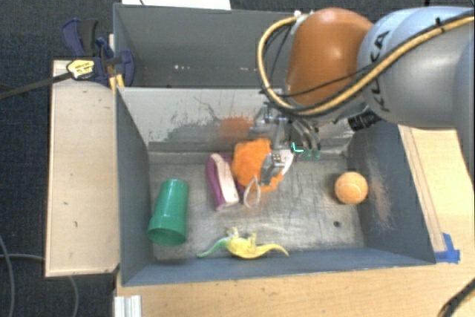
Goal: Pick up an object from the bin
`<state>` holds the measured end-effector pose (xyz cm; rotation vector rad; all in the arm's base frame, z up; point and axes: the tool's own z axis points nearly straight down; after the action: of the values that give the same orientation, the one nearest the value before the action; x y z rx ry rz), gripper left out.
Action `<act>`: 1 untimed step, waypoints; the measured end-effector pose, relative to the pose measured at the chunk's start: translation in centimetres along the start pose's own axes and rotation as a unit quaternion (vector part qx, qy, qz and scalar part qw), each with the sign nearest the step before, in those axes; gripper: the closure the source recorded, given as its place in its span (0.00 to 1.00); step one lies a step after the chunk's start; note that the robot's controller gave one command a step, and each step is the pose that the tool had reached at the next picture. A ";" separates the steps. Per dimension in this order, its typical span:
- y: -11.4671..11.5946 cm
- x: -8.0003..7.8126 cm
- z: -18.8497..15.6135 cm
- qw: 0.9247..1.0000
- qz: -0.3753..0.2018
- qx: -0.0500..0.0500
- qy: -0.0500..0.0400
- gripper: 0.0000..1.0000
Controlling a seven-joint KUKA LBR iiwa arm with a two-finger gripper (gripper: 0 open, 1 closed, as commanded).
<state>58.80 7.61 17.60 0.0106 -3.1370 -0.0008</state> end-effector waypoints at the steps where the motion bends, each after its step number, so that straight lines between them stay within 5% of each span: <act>1: 0.0 -0.2 -0.4 1.000 0.001 0.000 -0.004 0.00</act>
Offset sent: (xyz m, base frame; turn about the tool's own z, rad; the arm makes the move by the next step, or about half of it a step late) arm 0.0025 0.0111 -0.1060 0.0809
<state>58.99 7.57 18.03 0.0074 -3.1449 -0.0018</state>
